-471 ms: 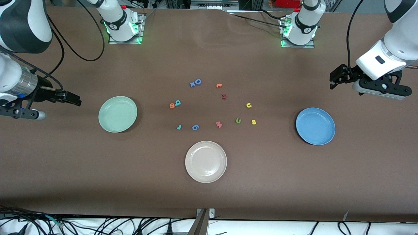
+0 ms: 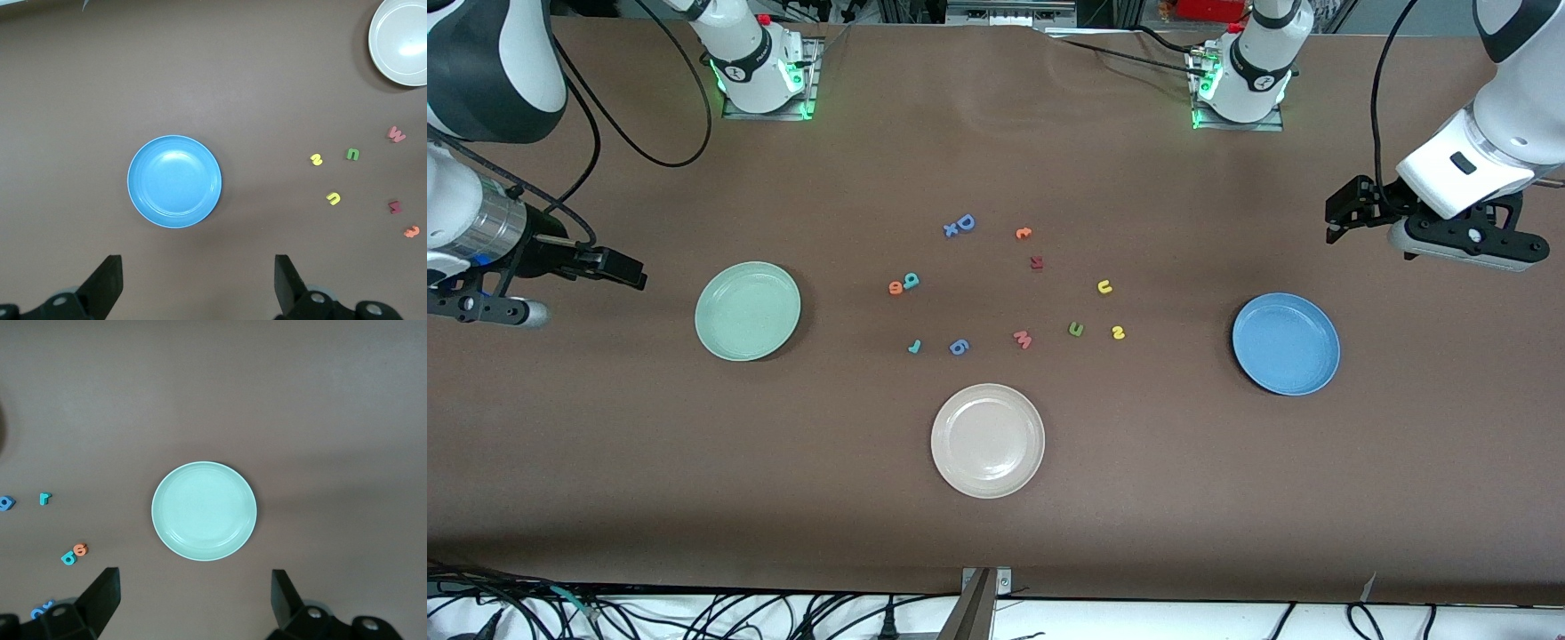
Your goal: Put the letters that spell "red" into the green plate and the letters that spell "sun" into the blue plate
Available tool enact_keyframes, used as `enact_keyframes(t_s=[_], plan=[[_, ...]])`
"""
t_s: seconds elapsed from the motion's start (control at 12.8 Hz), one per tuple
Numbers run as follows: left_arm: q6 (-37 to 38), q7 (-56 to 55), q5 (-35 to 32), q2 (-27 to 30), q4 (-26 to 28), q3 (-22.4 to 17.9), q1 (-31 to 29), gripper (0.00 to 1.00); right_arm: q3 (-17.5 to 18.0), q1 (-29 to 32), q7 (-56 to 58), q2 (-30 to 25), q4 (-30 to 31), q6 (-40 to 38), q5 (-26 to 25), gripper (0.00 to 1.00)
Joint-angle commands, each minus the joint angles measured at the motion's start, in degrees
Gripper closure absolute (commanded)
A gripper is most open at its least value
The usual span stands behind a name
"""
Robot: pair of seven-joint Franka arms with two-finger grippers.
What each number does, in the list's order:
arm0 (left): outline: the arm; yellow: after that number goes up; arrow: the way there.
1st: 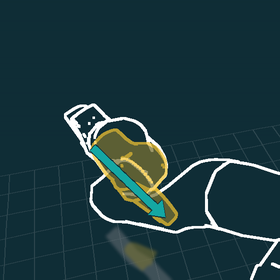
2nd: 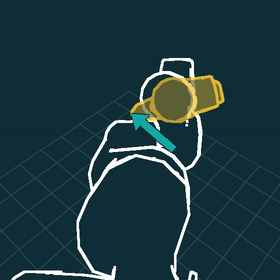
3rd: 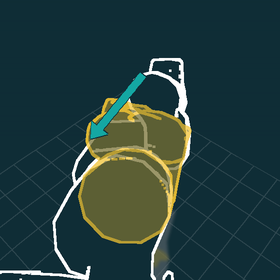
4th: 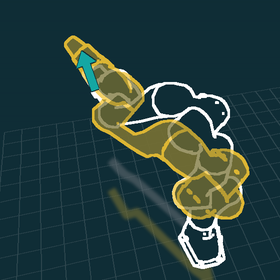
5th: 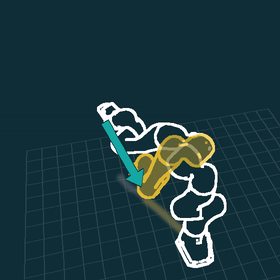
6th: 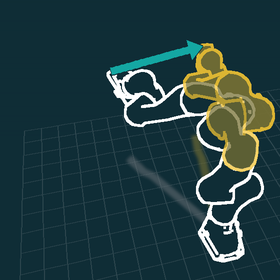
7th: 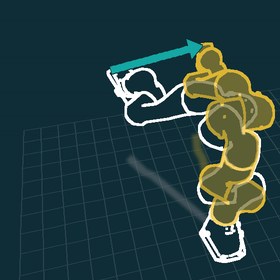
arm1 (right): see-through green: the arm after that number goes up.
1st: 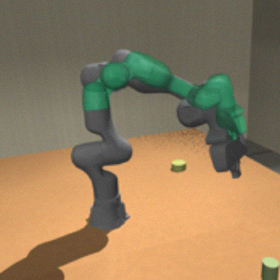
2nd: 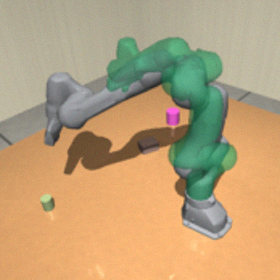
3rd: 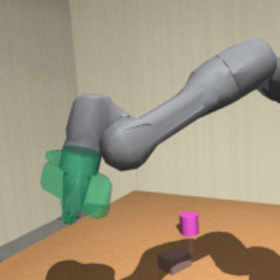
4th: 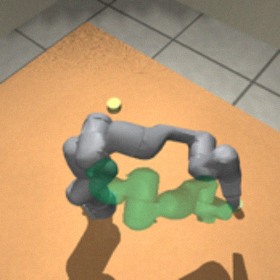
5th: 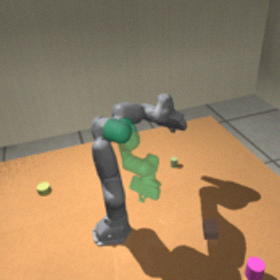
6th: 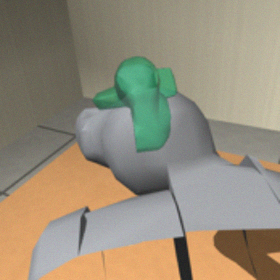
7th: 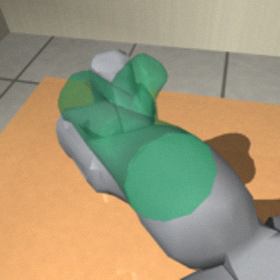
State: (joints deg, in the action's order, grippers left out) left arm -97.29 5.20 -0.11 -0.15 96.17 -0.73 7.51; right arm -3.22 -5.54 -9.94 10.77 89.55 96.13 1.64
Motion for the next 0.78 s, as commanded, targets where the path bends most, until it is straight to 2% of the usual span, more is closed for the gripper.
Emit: enact_keyframes(t_s=[0.0,0.71], plan=[[0.9,-0.1,0.7,-0.4,-1.3,0.0,-0.1,0.0,0.0,0.0,-0.5,-0.7,-0.3,-0.3,0.7,0.0],[0.9,-0.2,0.6,-0.5,-1.3,0.0,0.0,0.0,0.1,0.0,-0.6,-0.5,0.4,-2.0,0.6,0.0]])
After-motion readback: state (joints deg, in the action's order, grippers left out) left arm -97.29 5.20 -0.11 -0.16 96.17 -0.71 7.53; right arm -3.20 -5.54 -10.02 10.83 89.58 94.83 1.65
